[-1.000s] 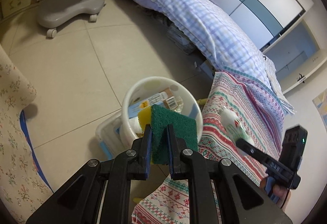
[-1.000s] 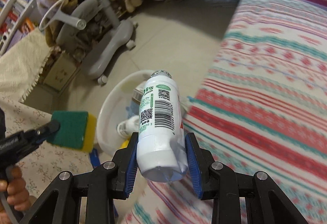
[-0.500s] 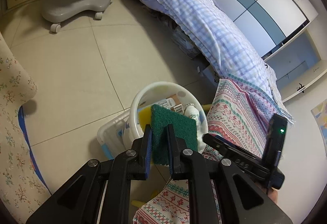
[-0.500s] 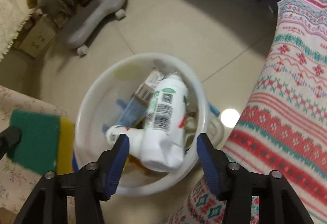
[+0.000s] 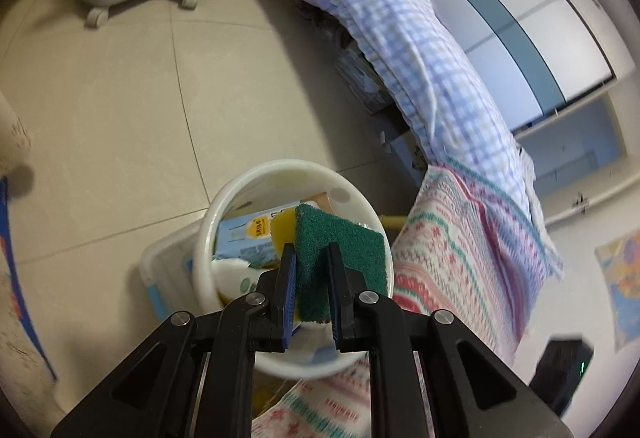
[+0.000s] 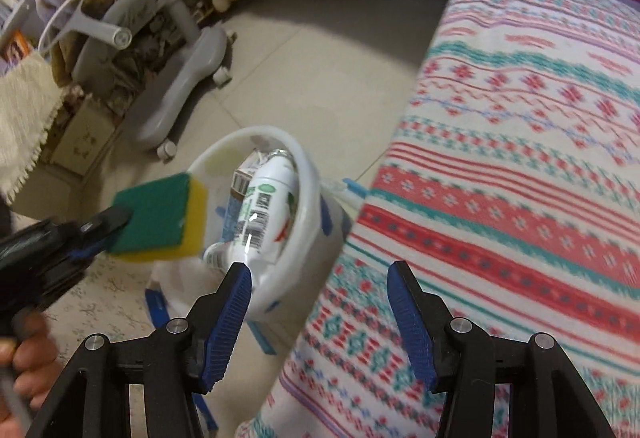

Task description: Collect trash

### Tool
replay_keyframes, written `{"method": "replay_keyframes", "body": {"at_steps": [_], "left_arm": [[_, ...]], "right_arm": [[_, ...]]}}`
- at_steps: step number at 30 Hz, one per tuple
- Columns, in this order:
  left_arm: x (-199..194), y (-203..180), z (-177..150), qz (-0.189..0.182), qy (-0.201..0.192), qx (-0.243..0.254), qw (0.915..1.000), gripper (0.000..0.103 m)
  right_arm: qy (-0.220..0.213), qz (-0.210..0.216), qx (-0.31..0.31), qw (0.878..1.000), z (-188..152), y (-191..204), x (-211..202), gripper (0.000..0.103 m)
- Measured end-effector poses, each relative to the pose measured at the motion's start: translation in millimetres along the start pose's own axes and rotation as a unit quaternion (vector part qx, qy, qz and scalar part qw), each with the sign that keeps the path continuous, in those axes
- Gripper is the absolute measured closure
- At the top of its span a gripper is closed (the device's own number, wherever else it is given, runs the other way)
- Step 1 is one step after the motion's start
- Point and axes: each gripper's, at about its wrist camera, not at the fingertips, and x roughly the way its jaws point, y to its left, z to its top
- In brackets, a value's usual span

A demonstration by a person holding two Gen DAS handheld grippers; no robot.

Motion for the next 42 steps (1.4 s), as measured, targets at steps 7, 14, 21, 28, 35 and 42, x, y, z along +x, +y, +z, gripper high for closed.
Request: {"method": "replay_keyframes", "body": {"at_steps": [7,14,21,28,35,42], "left_arm": [[13.1,12.5,-1.0,0.057,-0.007,-0.004,0.9984,0.064],[-18.4,19.2,3.4,0.039,-0.041,0.01,0.9983,0.042],[-65.3,-1.2,-29.9,0.081,-0.033,0.063,0.9942,0.042],[-145.9,-49.5,-111.1,0.138,-0.071,0.166,0.9739,0.025],[-201.0,-78.2,-152.3,0.156,-0.112,0.189,0.9629,0.023],[-228.1,-117.1,-184.1,0.175,-0.146,0.254,0.9398,0.014]], "right_arm": [[-0.006,0.003,0.009,1.0,-17.5,-14.3,-18.5,0.042],[-0.019,0.028,0.043,0.998,-42.2,-21.2,-35.1,0.041],[-0.034,0.047,0.026,0.998,-61.3,-9.4,-74.7,0.041],[-0.064,0.07,-0.02,0.995,-86.9,26.7,-122.3,0.036],[-0.098,0.062,-0.075,0.99,-105.5,62.7,-161.0,0.032],[-0.109,0.039,-0.088,0.989,-117.9,70.3,-180.6,0.021]]}}
